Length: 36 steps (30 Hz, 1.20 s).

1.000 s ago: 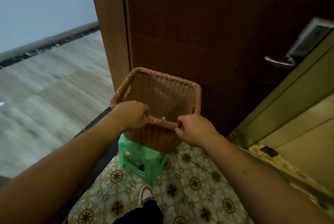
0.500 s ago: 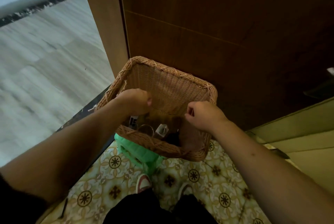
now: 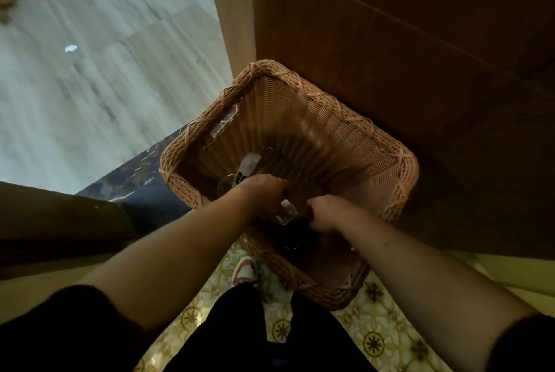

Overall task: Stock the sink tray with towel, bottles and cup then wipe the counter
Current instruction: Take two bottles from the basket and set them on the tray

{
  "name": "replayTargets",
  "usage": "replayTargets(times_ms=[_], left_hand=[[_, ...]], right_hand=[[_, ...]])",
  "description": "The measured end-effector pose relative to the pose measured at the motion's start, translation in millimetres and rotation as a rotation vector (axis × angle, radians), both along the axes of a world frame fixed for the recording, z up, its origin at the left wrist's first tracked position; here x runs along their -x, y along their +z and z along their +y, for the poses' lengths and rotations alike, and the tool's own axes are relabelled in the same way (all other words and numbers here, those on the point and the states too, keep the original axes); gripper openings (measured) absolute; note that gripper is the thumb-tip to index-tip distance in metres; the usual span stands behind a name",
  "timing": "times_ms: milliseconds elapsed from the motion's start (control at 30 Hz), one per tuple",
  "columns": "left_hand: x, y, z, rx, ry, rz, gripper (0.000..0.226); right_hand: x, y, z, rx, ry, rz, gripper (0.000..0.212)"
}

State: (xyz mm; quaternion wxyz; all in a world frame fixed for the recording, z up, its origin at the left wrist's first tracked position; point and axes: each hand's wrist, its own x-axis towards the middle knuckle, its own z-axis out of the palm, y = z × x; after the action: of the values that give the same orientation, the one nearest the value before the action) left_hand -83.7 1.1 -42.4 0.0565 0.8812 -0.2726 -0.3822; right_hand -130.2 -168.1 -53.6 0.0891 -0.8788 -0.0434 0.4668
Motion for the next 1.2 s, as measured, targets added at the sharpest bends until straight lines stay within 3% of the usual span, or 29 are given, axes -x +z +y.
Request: replayTargets(times_ms=[167,533,800,967,1200], left_hand=[[2.6,-27.9,-16.2,-0.094,0.004,0.075,0.055],[-0.8,-35.9,-25.9,-0.125,-0.004,0.098,0.034],[-7.3,7.3,-20.0,0.058,0.157,0.006,0.024],[-5.9,48.5,-18.8,0.092,0.162,-0.156,0.023],[15.0,110.0,-0.7,0.137,0.372,-0.34,0.026]], right_hand=[[-7.0,-38.6,6.6,0.091,0.131,0.142,0.045],[-9.0,-62.8,15.3,0.071,0.099,0.151,0.038],[-19.7,-4.3,-4.1,-0.002,0.125,0.025,0.034],[-32.2,47.9,-22.8,-0.084,0.178,-0.104,0.024],[-47.8,118.2,-22.5,-0.159,0.295,-0.246,0.026]])
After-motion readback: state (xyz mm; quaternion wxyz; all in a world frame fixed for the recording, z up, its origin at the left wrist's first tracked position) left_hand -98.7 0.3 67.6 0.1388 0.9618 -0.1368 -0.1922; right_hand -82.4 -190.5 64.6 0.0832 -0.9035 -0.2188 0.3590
